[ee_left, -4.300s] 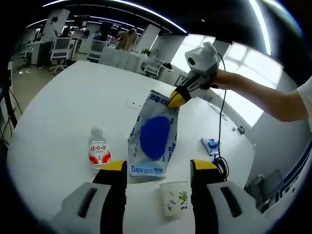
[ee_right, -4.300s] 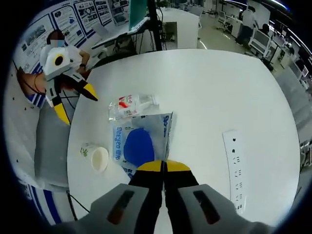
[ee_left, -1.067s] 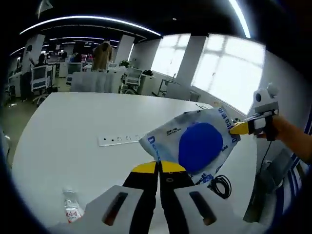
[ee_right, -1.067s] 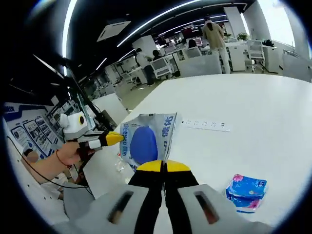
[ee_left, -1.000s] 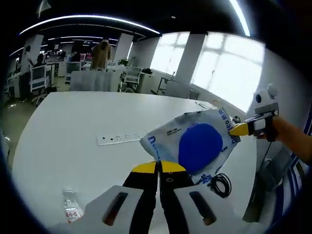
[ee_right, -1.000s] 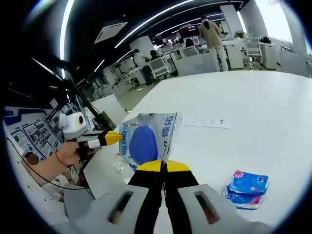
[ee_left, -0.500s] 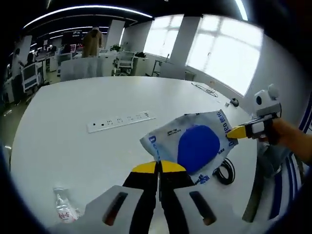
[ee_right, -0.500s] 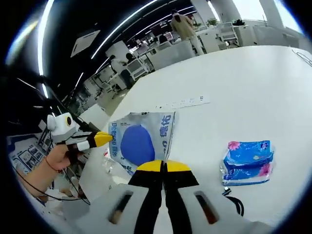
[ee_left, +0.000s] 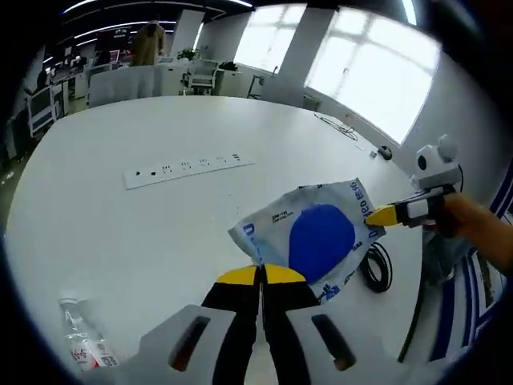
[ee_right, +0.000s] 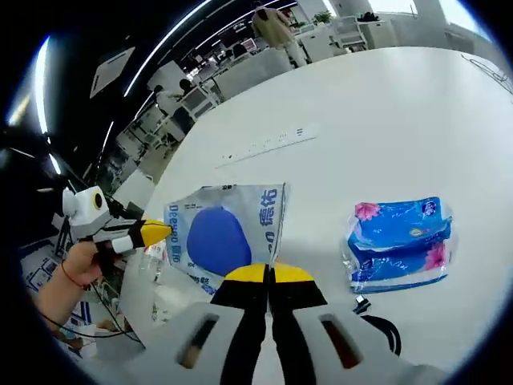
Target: Arrange the tabletop items into an orderly group along one side of the table until the central work area is clear of visible clutter.
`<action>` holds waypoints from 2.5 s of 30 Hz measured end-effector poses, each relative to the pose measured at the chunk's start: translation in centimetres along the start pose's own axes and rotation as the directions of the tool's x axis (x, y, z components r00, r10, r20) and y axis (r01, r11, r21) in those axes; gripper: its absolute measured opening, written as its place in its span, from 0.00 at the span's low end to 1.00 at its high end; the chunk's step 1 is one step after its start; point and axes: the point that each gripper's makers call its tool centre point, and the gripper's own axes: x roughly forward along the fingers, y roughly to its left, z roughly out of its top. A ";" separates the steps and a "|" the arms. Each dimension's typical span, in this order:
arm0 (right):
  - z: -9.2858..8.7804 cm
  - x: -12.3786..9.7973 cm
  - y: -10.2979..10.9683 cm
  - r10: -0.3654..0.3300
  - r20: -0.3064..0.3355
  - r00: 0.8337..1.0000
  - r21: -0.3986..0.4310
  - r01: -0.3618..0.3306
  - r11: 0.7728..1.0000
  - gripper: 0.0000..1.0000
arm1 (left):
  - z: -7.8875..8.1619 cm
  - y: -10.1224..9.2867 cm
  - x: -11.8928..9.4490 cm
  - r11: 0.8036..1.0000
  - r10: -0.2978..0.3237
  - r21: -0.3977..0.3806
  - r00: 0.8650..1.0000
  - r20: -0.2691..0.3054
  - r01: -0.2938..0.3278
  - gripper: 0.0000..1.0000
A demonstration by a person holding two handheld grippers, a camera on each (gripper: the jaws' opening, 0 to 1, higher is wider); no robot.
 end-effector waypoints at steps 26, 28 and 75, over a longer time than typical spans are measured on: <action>-1.3 4.2 -4.5 -0.119 -0.079 0.990 0.032 0.122 0.992 0.00 | -2.4 1.0 4.2 0.997 -0.031 -0.071 0.997 -0.071 0.026 0.00; -1.4 4.5 -4.7 -0.125 -0.083 0.989 0.036 0.128 0.991 0.00 | -2.5 1.0 4.4 0.997 -0.033 -0.074 0.997 -0.075 0.027 0.00; -1.0 4.6 -4.6 -0.168 -0.070 0.983 -0.008 0.168 0.986 0.11 | -3.5 2.1 5.7 0.975 -0.056 -0.219 0.997 -0.048 0.044 0.00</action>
